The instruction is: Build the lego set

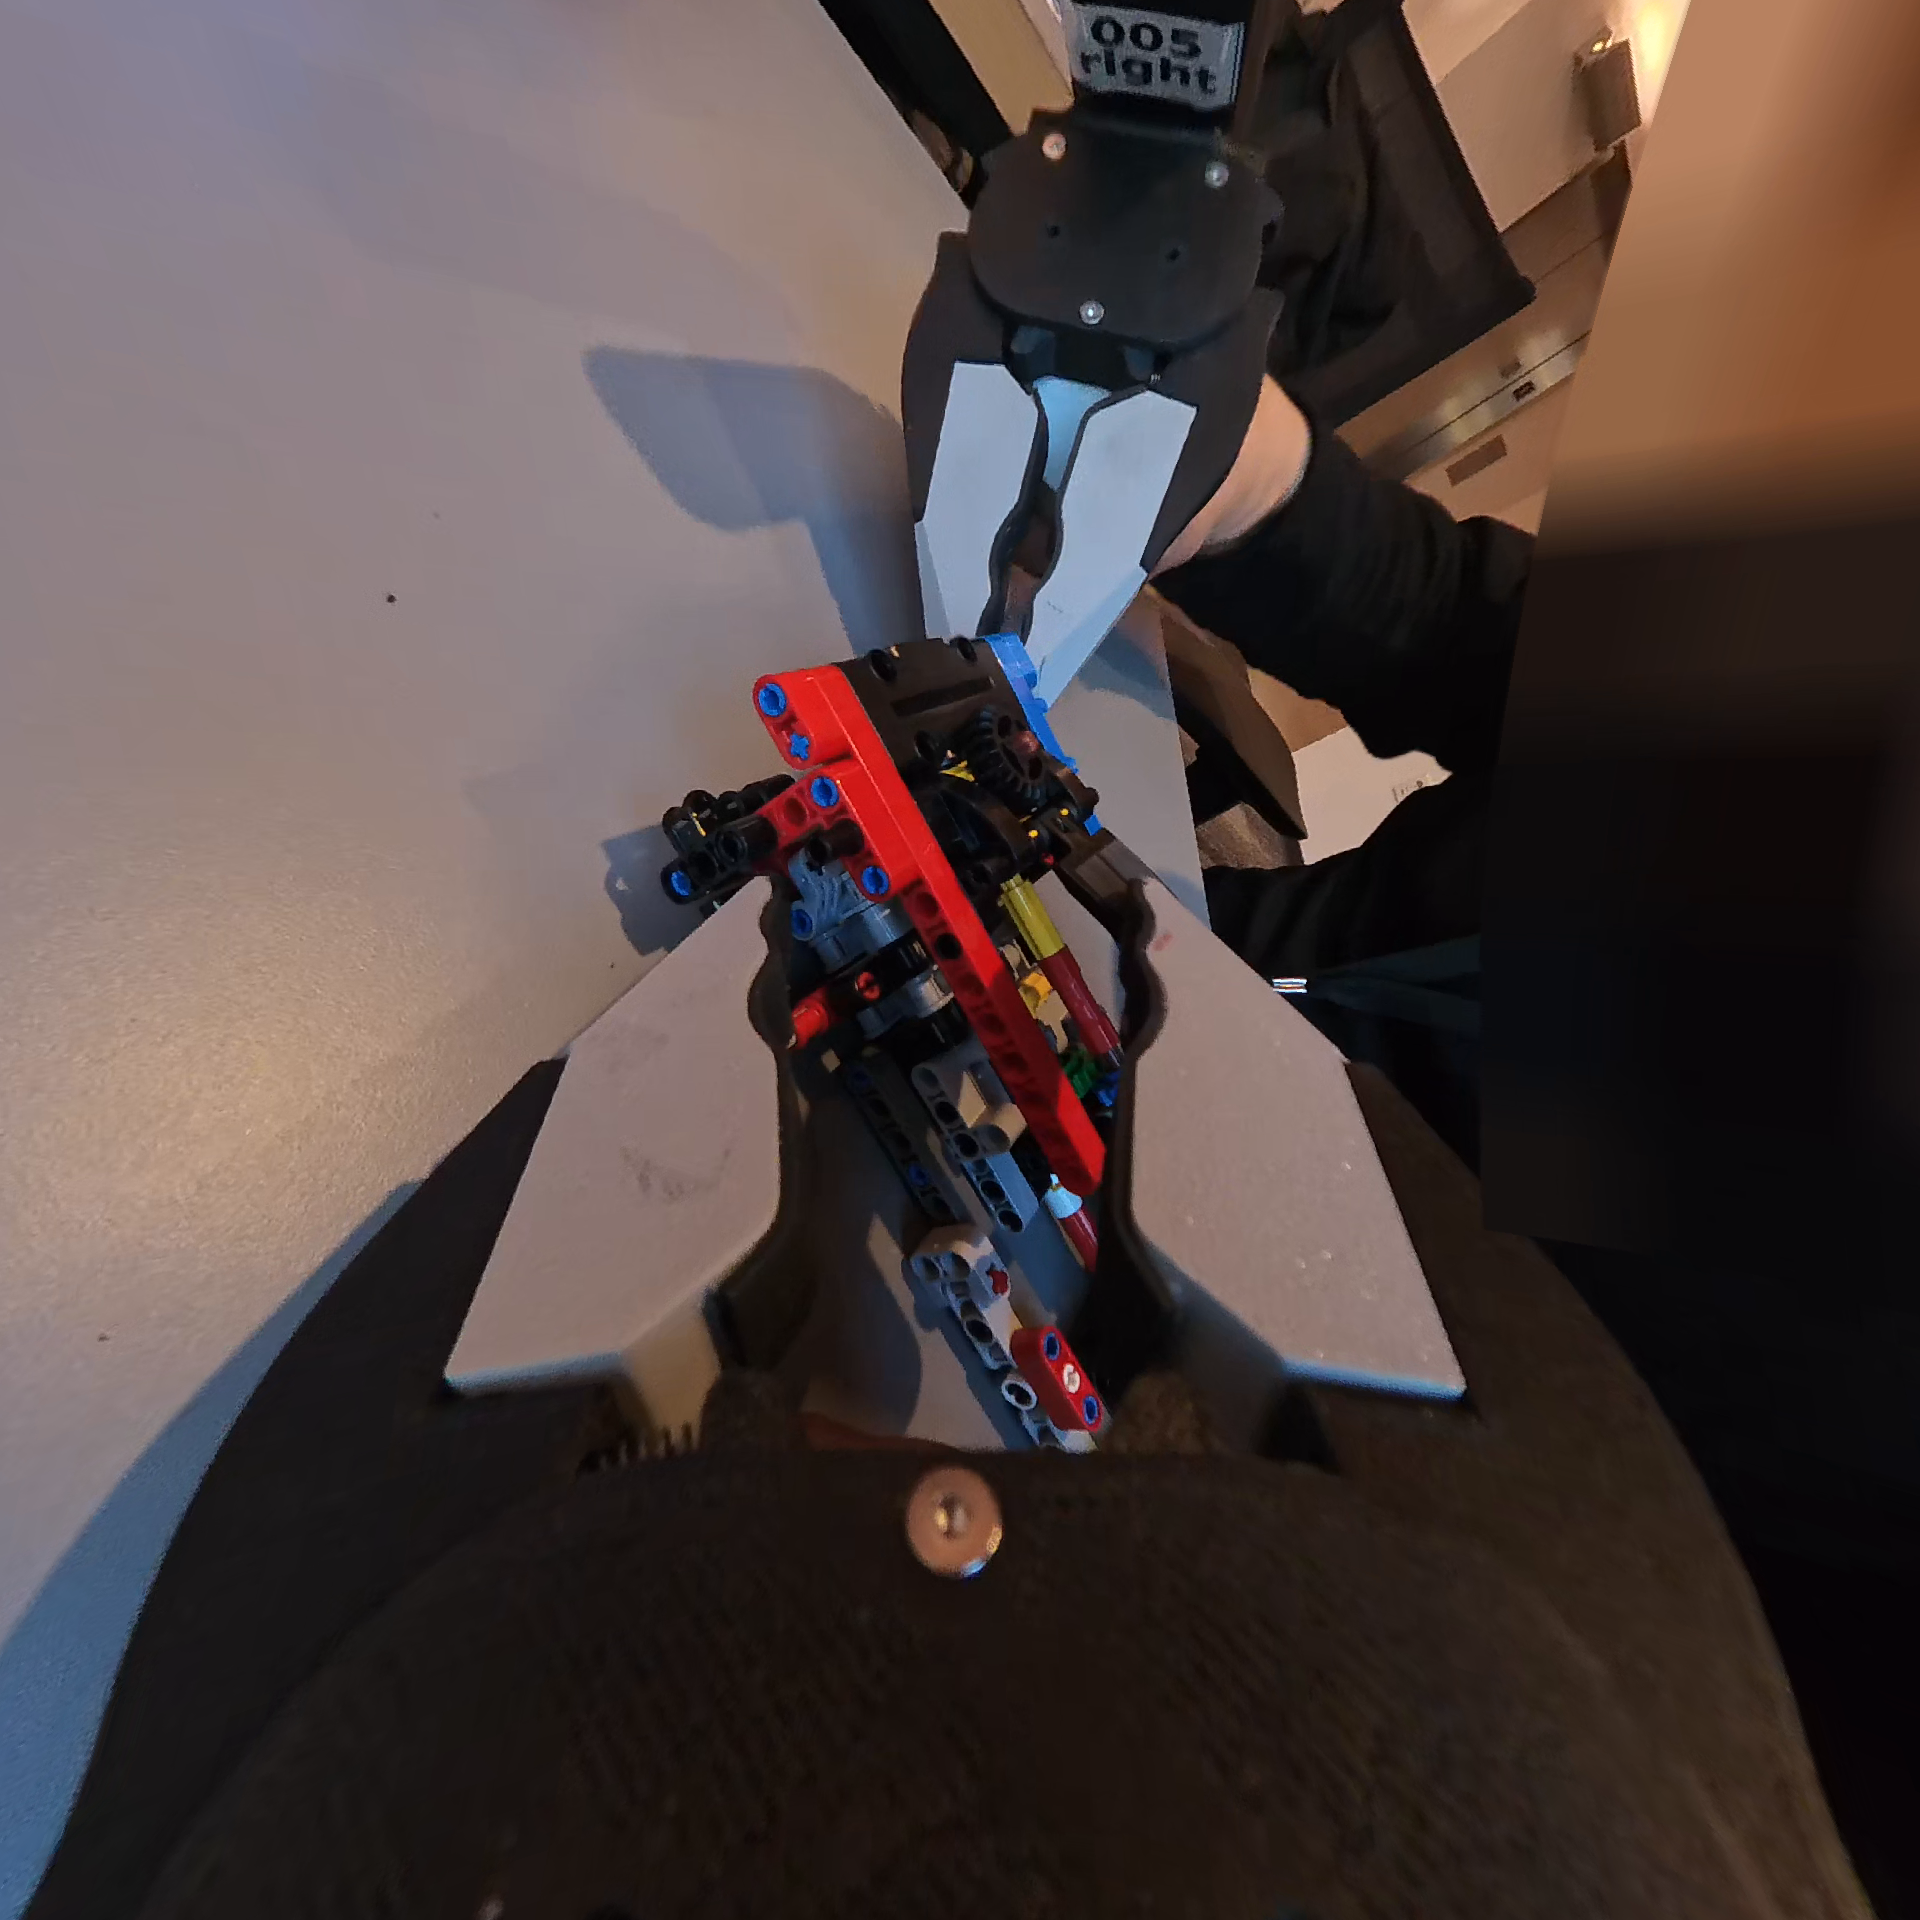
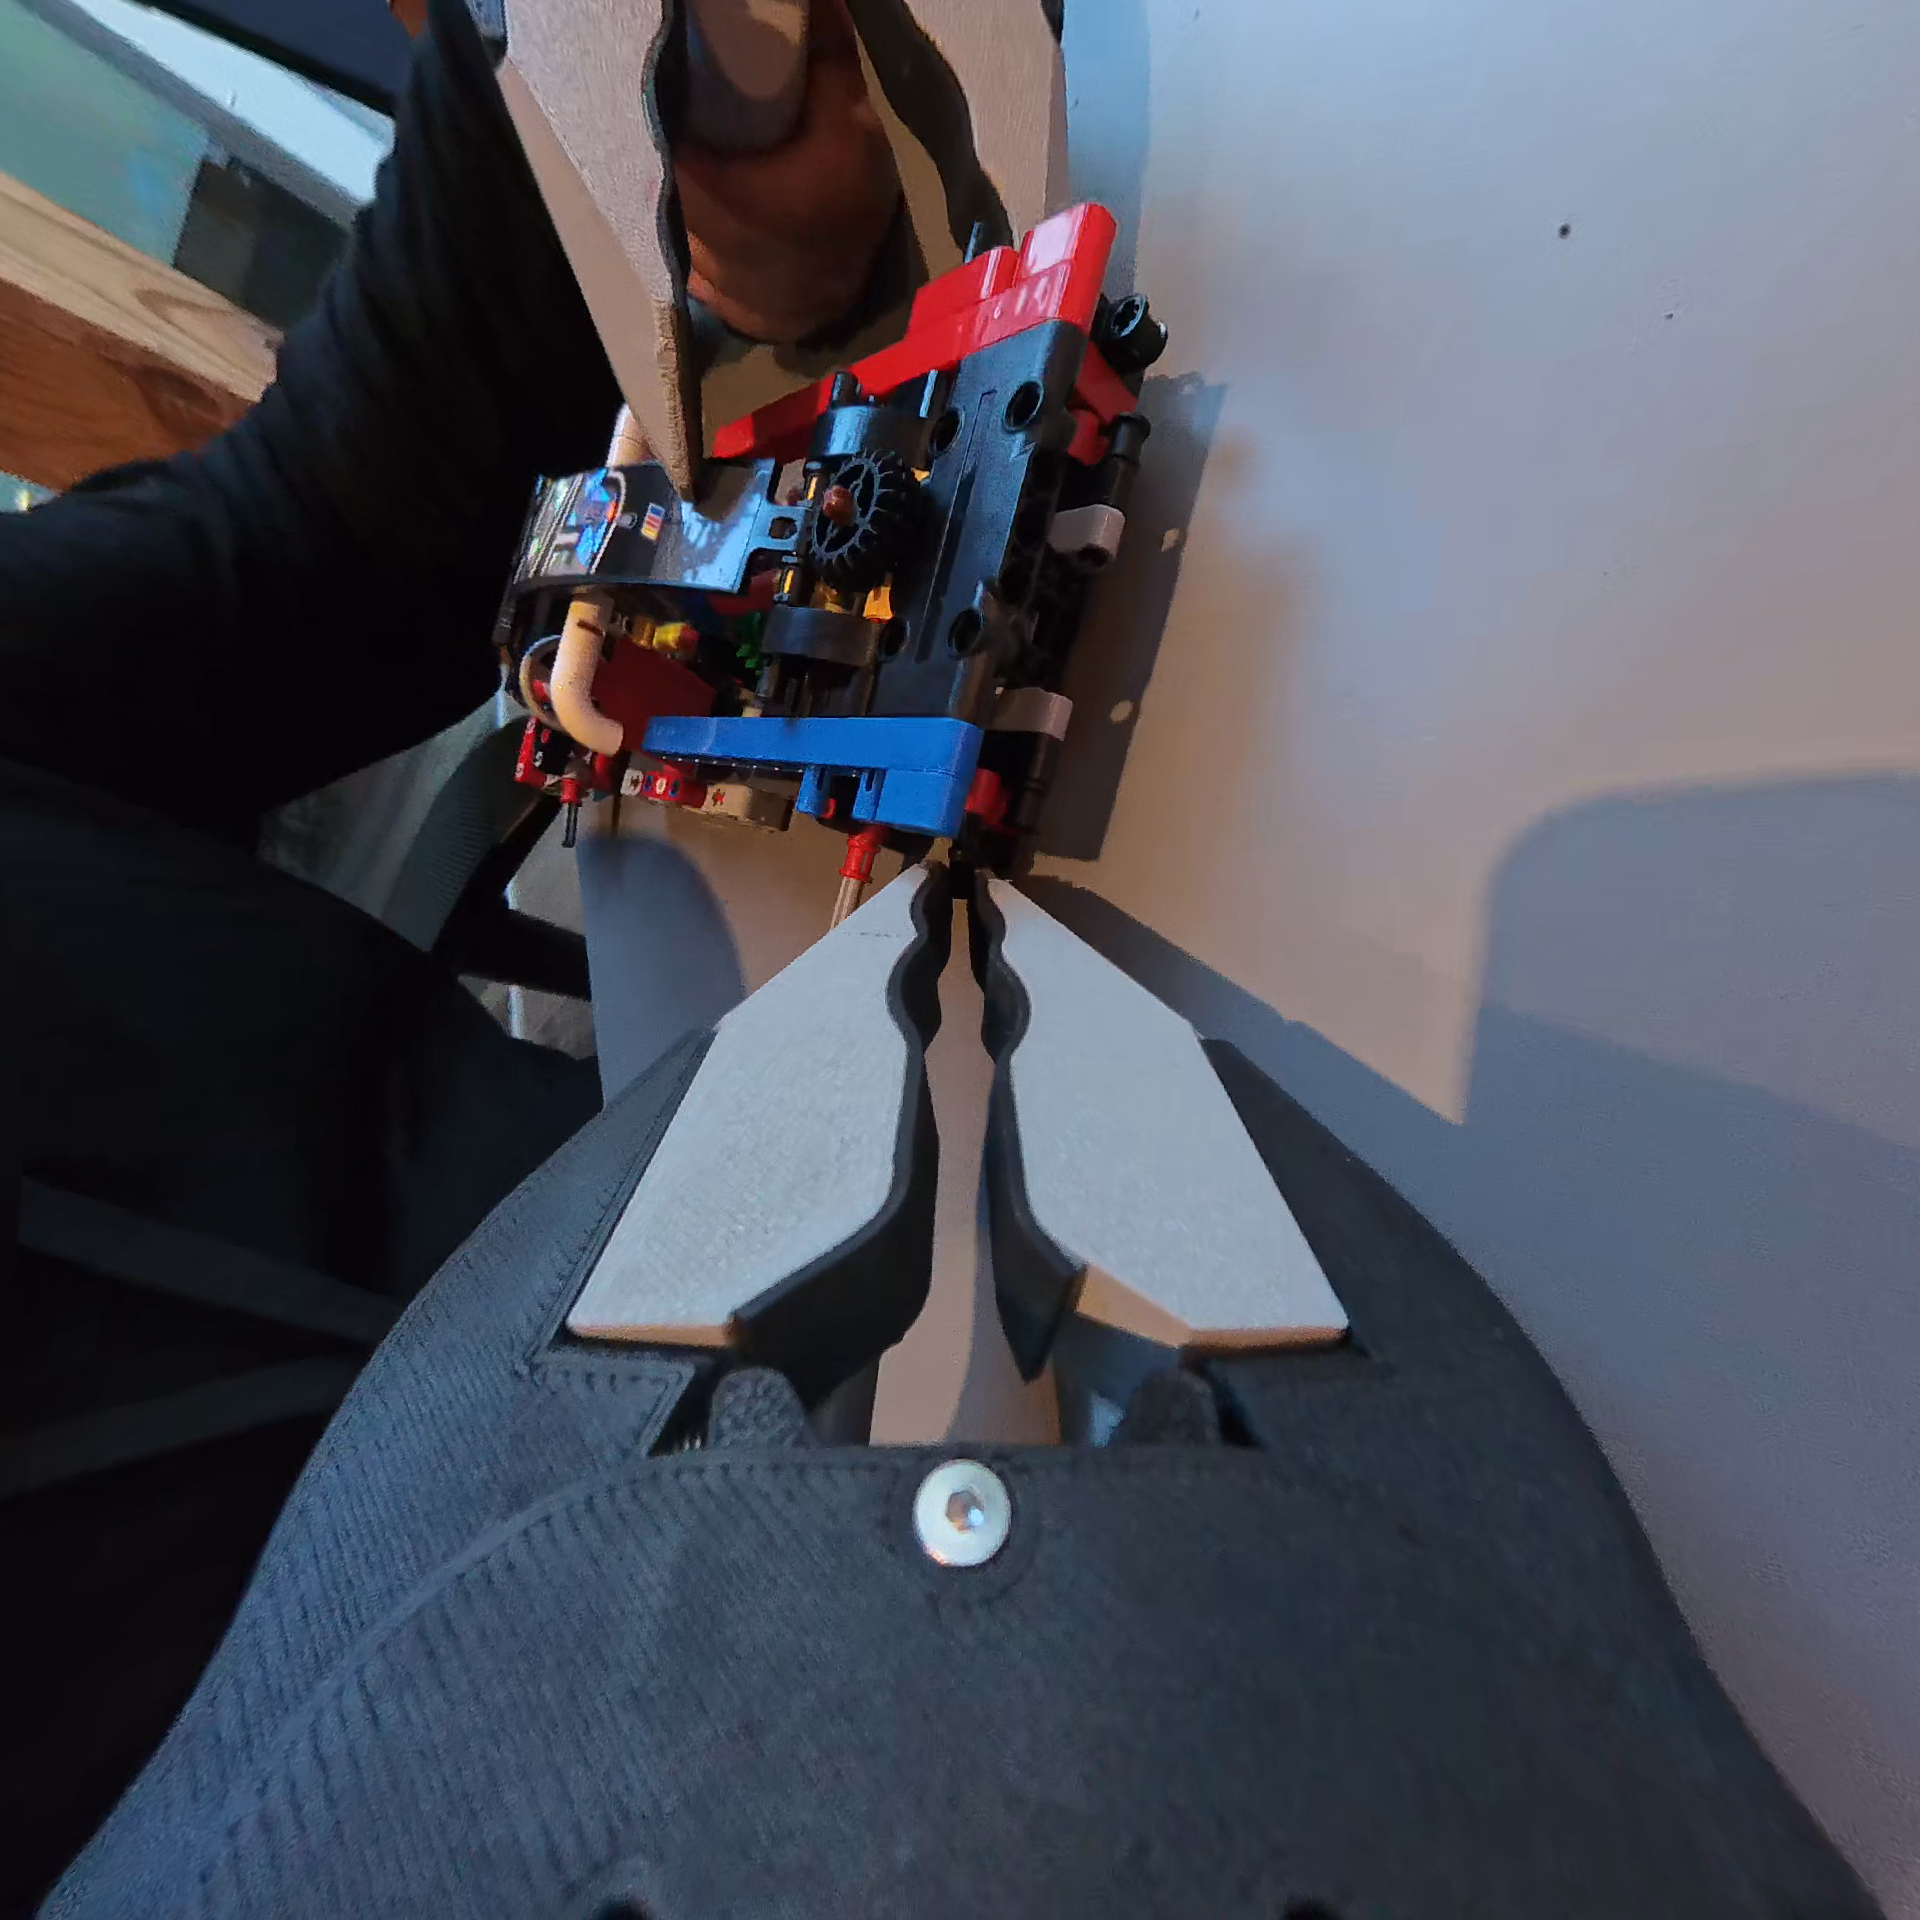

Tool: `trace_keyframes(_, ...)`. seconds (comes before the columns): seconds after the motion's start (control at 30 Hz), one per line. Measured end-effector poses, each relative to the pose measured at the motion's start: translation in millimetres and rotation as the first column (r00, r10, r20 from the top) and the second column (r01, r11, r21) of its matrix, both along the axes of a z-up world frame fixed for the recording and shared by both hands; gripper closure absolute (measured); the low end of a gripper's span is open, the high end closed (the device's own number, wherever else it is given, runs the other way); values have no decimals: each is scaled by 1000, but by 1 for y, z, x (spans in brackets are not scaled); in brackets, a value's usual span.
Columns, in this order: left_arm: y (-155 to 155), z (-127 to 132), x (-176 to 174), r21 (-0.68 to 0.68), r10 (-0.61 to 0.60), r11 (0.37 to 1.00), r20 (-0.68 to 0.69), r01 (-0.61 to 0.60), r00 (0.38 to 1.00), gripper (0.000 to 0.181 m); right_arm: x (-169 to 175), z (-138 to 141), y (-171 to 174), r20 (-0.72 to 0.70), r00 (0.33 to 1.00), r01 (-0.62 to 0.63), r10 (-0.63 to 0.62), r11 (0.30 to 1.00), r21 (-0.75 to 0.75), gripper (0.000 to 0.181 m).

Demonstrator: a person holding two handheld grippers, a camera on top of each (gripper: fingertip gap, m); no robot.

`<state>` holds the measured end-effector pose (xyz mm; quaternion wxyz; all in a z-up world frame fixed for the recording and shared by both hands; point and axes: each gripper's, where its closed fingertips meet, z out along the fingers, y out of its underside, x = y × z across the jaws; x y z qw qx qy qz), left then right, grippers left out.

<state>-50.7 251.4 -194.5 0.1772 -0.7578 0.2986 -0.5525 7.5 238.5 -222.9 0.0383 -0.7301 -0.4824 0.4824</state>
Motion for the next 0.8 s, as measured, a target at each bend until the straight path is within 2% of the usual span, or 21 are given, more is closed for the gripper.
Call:
trace_keyframes(0.13,0,0,0,3,3,1000,-1,-3,1000,120,-1,-2,-1,66,996,-53,56,998,-43,181)
trace_keyframes(0.33,-2,0,2,-2,-11,1000,-1,11,1000,120,4,3,-4,84,988,-111,129,975,-191,181)
trace_keyframes(0.43,-2,0,2,-3,-11,1000,0,11,1000,120,3,0,-6,118,977,-148,175,967,-209,181)
trace_keyframes(0.6,-1,0,1,-6,-4,1000,2,4,1000,120,4,3,0,106,981,-136,160,968,-209,181)
trace_keyframes(0.8,-1,0,1,1,-4,1000,0,4,1000,120,3,4,-2,53,990,-106,132,932,-346,181)
